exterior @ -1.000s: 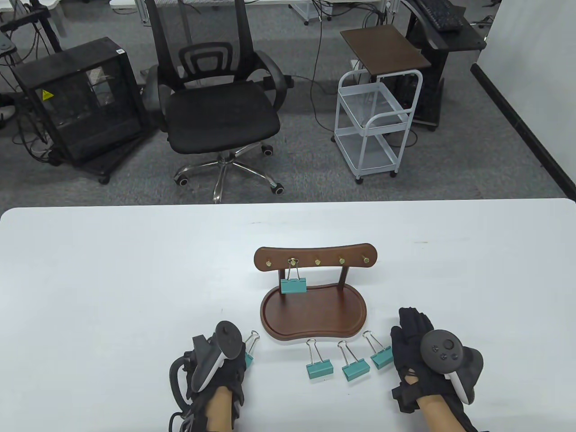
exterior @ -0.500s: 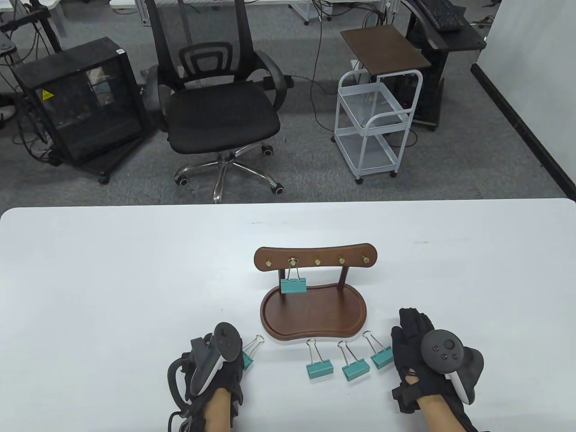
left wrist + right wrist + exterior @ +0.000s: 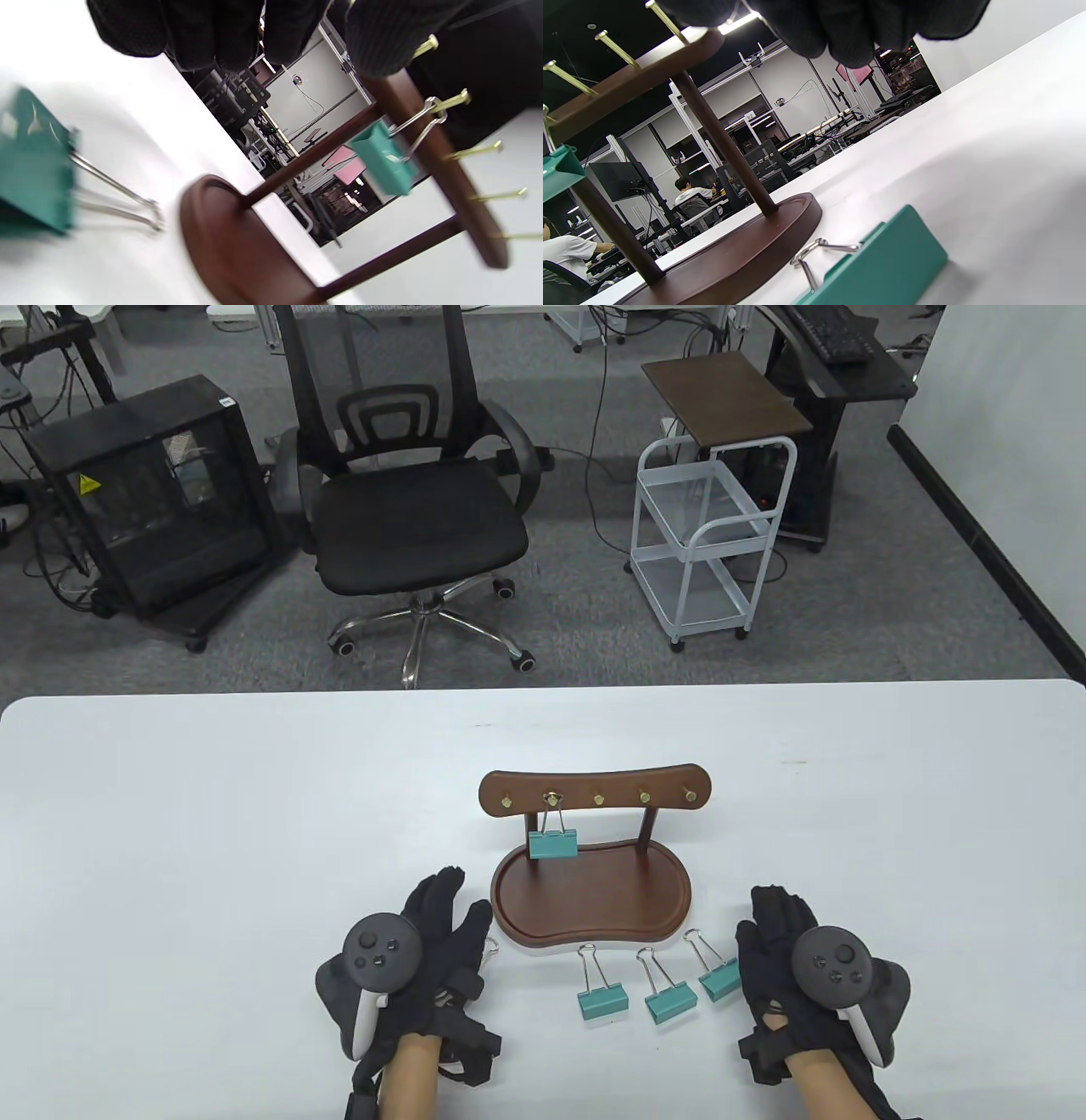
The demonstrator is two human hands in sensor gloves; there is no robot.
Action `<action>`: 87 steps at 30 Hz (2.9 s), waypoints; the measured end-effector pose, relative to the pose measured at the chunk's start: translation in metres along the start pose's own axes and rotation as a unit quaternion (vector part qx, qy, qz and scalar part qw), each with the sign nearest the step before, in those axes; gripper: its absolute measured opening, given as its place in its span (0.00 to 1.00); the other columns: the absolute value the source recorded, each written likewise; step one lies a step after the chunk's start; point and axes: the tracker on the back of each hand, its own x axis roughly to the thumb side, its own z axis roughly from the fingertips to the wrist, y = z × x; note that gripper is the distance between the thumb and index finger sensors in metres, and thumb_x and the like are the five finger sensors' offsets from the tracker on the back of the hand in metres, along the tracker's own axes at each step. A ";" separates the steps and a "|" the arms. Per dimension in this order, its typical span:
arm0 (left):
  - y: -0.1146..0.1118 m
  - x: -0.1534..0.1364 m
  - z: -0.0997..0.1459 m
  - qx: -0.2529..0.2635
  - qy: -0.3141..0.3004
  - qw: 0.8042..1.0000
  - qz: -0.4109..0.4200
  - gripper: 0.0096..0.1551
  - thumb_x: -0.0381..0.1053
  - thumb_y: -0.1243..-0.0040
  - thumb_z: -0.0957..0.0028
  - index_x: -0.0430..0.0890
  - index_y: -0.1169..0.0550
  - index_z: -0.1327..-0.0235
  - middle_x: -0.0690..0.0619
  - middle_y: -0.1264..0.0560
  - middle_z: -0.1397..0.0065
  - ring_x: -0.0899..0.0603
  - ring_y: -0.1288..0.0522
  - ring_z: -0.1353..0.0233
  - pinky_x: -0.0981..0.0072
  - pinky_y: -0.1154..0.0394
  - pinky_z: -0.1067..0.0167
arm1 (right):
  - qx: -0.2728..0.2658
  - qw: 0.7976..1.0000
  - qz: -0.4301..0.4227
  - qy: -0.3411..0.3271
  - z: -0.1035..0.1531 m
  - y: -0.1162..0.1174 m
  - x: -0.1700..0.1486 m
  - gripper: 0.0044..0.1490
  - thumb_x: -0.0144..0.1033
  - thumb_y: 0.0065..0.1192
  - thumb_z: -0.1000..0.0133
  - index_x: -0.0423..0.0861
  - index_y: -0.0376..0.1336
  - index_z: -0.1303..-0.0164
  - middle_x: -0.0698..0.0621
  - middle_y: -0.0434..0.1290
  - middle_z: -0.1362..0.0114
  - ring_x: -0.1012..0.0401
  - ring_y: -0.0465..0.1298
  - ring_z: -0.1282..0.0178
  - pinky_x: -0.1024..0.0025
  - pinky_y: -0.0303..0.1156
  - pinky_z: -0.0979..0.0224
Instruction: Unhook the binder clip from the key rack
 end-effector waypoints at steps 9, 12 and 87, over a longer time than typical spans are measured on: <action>-0.020 0.018 -0.019 -0.031 0.016 0.995 0.091 0.45 0.66 0.35 0.46 0.53 0.37 0.17 0.46 0.38 0.13 0.34 0.36 0.16 0.36 0.32 0.28 | 0.000 1.000 -0.006 0.007 0.000 -0.001 -0.001 0.37 0.53 0.51 0.52 0.47 0.59 0.34 0.43 0.62 0.25 0.44 0.59 0.26 0.49 0.62 0.29; -0.030 0.023 -0.027 -0.044 0.027 0.993 0.105 0.46 0.66 0.36 0.45 0.53 0.38 0.16 0.46 0.40 0.12 0.34 0.38 0.15 0.35 0.33 0.28 | -0.001 1.000 -0.006 0.008 0.000 -0.001 -0.002 0.37 0.53 0.51 0.52 0.47 0.59 0.34 0.43 0.62 0.25 0.44 0.59 0.26 0.49 0.62 0.29; -0.048 0.031 -0.042 -0.098 0.017 0.965 0.243 0.34 0.57 0.41 0.41 0.56 0.35 0.21 0.49 0.30 0.24 0.41 0.26 0.28 0.41 0.28 0.33 | 0.000 0.999 -0.027 0.021 -0.001 -0.004 -0.006 0.37 0.53 0.51 0.52 0.47 0.59 0.35 0.43 0.63 0.25 0.44 0.60 0.27 0.49 0.62 0.30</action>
